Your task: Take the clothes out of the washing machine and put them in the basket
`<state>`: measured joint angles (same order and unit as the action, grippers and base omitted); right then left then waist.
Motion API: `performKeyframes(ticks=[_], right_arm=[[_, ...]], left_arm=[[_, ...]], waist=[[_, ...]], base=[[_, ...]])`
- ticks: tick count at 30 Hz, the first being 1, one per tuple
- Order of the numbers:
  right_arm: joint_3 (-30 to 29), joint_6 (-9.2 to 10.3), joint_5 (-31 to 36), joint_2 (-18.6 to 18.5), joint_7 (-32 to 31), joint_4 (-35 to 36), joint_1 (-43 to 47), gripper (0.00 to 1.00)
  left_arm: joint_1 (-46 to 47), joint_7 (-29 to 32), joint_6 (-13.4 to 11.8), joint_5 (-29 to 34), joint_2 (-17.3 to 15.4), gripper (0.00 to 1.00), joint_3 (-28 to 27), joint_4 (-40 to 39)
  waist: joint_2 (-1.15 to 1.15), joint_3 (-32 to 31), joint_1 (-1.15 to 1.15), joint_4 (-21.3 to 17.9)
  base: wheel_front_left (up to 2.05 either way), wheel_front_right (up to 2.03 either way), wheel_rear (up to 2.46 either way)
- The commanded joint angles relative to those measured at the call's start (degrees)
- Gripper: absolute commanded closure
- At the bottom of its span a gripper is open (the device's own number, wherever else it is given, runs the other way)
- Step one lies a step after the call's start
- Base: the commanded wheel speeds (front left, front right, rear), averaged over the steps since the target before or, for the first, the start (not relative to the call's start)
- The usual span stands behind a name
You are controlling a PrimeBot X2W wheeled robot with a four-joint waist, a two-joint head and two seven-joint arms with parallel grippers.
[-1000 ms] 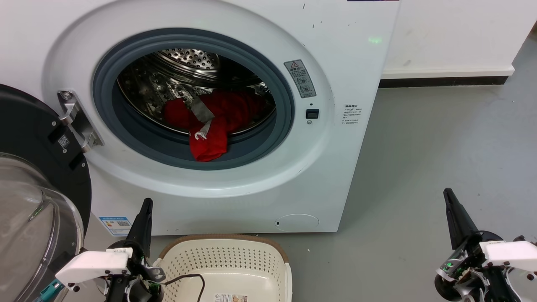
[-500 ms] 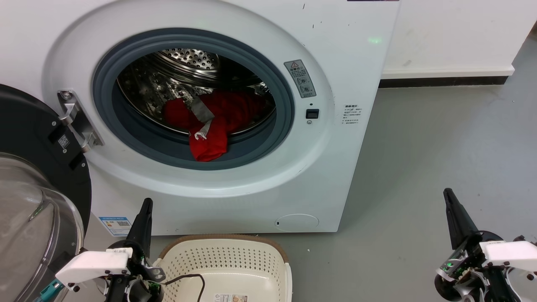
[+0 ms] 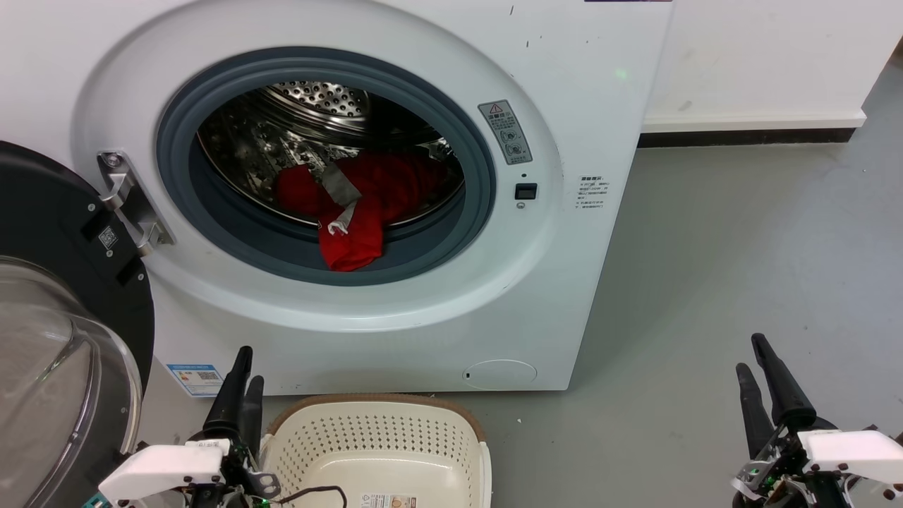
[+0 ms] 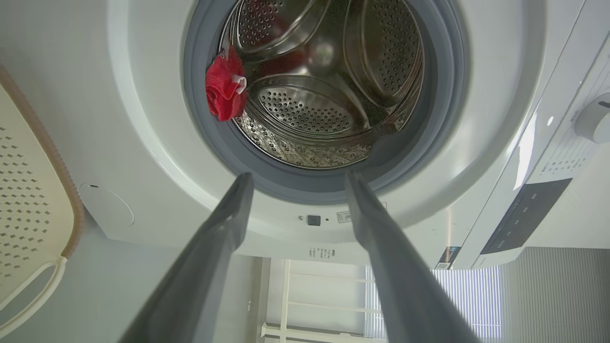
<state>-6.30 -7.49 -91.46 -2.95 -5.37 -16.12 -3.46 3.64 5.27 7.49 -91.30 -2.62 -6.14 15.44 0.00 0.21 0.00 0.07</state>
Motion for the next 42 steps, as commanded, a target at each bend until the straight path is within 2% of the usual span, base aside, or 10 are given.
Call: performKeyframes(ticks=[1, 9, 22, 42], right_arm=[[0.14, 0.0, 1.51, -0.02, 0.77, 1.43, -0.86, 0.0], [-0.04, 0.0, 9.11, -0.02, 2.98, 3.97, -0.23, 0.0], [1.3, 0.0, 26.4, -0.01, 6.17, 9.7, 0.73, 0.0], [4.7, 0.0, 49.34, 0.01, 10.08, 14.71, 3.08, 0.0]], left_arm=[[0.73, -0.71, 0.0, 1.54, -0.14, 0.0, -0.27, -1.74], [0.36, -2.91, -0.61, 9.91, -0.16, 0.0, -1.02, -4.52], [-0.77, -6.09, -3.81, 25.41, -0.19, 0.0, 0.91, -9.54], [-2.71, -10.01, -7.59, 45.08, -0.23, 0.0, 4.33, -13.22]], waist=[[0.0, 0.02, 0.0, 0.03], [0.0, 0.19, 0.0, 0.11], [0.0, 0.52, 0.0, 0.16], [0.0, 0.58, 0.0, 0.2]], base=[[0.0, 0.0, 0.0], [0.0, 0.0, 0.0], [0.0, 0.0, 0.0], [0.0, 0.0, 0.0]])
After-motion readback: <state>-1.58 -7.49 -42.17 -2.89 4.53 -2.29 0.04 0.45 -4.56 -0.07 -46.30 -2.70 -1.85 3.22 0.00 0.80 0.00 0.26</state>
